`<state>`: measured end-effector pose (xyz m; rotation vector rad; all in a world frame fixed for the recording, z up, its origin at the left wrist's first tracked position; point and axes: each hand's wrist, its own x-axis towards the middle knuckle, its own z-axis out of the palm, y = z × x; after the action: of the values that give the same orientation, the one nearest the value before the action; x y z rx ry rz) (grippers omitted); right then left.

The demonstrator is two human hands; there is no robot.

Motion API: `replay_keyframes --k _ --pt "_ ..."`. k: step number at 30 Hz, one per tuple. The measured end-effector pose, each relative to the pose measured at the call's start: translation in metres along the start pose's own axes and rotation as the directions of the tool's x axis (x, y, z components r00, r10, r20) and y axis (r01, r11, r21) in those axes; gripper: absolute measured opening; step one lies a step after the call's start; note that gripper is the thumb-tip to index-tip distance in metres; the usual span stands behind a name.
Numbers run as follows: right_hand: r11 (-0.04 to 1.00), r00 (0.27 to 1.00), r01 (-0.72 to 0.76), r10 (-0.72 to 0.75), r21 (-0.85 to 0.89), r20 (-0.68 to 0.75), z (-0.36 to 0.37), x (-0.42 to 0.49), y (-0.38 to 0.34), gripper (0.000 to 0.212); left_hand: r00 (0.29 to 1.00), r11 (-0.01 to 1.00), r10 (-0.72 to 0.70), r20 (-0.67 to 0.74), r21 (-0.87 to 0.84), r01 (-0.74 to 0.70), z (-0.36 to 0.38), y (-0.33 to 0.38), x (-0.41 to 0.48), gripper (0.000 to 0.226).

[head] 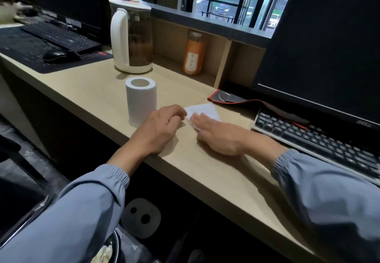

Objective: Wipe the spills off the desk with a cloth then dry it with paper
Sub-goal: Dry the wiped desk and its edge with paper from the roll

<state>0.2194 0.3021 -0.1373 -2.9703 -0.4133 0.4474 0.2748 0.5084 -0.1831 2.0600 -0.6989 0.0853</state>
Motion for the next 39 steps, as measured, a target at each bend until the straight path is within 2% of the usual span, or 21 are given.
replay_keyframes --k 2,6,9,11,14,18,19,22,25,27,30,34,37,39 --pt "0.995 0.994 0.104 -0.104 0.012 0.024 0.012 -0.013 0.002 0.058 1.000 1.000 0.007 -0.005 0.013 -0.007 0.001 -0.001 0.001 0.038" --pt "1.000 1.000 -0.006 0.006 0.009 0.005 0.001 -0.018 0.009 0.059 1.000 1.000 0.011 -0.013 0.014 -0.011 -0.001 0.002 -0.001 0.026" --pt "0.990 0.987 0.141 -0.141 0.005 0.078 0.020 -0.034 -0.018 0.062 0.999 1.000 0.016 -0.030 0.002 -0.016 -0.004 0.003 -0.004 0.035" --pt "0.984 0.981 0.178 -0.179 0.013 0.077 0.020 -0.044 -0.021 0.060 0.999 1.000 0.006 -0.037 -0.026 -0.007 -0.005 0.006 -0.003 0.037" --pt "0.998 0.997 0.062 -0.062 -0.008 0.046 0.007 -0.043 -0.022 0.062 0.999 1.000 0.000 -0.048 -0.014 -0.001 -0.004 0.006 -0.004 0.030" --pt "0.963 0.961 0.267 -0.262 -0.044 0.089 0.031 -0.060 -0.052 0.069 0.998 0.997 -0.040 -0.044 -0.060 0.038 -0.007 0.006 -0.007 0.039" --pt "0.961 0.959 0.273 -0.268 -0.054 0.090 0.030 -0.061 -0.050 0.070 0.998 0.997 -0.043 -0.045 -0.068 0.040 -0.007 0.008 -0.007 0.040" --pt "0.988 0.989 0.132 -0.126 -0.077 0.074 0.016 -0.053 -0.041 0.077 0.998 0.999 -0.037 -0.047 -0.010 0.037 -0.007 0.012 -0.007 0.039" --pt "0.965 0.967 0.244 -0.236 -0.093 0.093 0.032 -0.058 -0.062 0.085 0.997 0.998 -0.049 -0.060 -0.043 0.046 -0.007 0.012 -0.008 0.038" --pt "0.957 0.960 0.275 -0.269 -0.089 0.077 0.035 -0.057 -0.062 0.083 0.998 0.998 -0.049 -0.050 -0.044 0.047 -0.007 0.012 -0.008 0.038" --pt "0.986 0.991 0.134 -0.130 -0.101 0.042 0.025 -0.050 -0.053 0.083 0.999 0.999 -0.041 -0.034 0.021 0.042 -0.006 0.016 -0.008 0.038" --pt "0.961 0.965 0.256 -0.247 -0.107 0.092 0.036 -0.059 -0.071 0.086 0.998 0.998 -0.055 -0.025 -0.020 0.055 -0.006 0.013 -0.008 0.036" --pt "0.991 0.990 0.117 -0.111 -0.063 0.087 0.021 -0.053 -0.052 0.082 0.999 0.999 -0.031 -0.011 0.035 0.032 -0.005 0.015 -0.007 0.040" --pt "0.992 0.990 0.104 -0.097 -0.072 0.100 0.021 -0.055 -0.047 0.085 1.000 0.997 -0.006 0.001 0.078 0.006 -0.003 0.013 -0.007 0.041"
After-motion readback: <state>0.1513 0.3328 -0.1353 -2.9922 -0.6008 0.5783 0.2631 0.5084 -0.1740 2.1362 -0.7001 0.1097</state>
